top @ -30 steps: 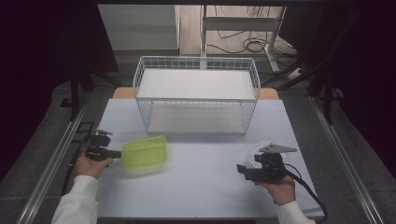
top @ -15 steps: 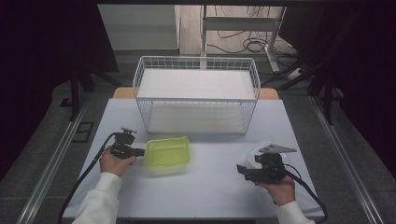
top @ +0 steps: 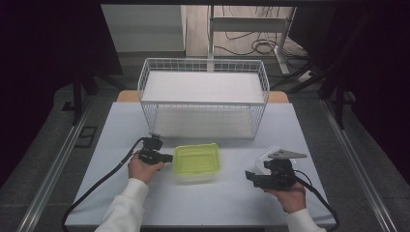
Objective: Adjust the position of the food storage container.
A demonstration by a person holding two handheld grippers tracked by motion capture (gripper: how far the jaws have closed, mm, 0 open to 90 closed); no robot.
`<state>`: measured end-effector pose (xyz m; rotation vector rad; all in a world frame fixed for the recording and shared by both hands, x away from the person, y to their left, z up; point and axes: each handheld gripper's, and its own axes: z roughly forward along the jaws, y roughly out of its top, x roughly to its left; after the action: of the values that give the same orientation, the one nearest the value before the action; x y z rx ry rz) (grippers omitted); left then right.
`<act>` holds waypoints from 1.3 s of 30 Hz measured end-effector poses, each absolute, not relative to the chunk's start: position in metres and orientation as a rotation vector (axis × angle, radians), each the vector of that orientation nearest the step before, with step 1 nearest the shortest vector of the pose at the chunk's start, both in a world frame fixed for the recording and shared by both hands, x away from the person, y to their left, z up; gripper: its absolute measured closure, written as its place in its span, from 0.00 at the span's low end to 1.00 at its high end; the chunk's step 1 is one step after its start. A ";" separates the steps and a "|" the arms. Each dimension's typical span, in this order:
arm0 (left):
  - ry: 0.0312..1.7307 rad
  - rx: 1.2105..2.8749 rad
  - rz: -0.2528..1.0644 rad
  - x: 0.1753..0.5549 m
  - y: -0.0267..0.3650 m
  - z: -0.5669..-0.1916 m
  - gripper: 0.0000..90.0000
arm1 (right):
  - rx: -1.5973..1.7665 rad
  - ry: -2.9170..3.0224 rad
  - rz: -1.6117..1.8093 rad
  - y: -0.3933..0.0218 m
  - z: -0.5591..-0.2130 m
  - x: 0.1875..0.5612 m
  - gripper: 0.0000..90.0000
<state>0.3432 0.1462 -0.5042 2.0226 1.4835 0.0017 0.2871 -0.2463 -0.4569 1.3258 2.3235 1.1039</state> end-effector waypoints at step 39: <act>1.310 1.876 0.215 0.253 0.194 -0.444 0.31 | 1.315 2.256 1.248 -0.255 -0.442 0.283 0.17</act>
<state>0.2528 0.1938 -0.4437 1.8758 1.3098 0.2153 0.2830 -0.2550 -0.4424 1.3148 2.2557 1.2476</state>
